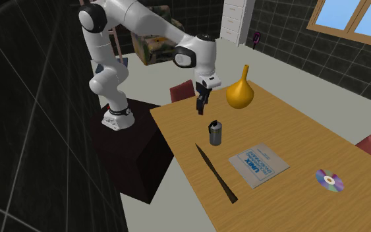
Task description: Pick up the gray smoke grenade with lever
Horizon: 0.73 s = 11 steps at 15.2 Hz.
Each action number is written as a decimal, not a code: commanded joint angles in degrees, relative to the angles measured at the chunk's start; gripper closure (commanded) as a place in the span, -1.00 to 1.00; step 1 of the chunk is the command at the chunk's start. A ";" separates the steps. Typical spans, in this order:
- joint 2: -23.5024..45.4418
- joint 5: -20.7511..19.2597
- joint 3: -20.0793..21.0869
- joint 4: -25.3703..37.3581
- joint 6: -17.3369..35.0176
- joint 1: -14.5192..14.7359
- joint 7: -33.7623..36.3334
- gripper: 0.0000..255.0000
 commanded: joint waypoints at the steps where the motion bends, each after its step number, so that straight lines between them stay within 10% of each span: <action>1: 4.47 0.30 -0.09 3.14 1.21 -0.07 -0.76 -1.00; 11: 20.87 1.22 0.14 15.99 4.26 -0.43 -2.93 -1.00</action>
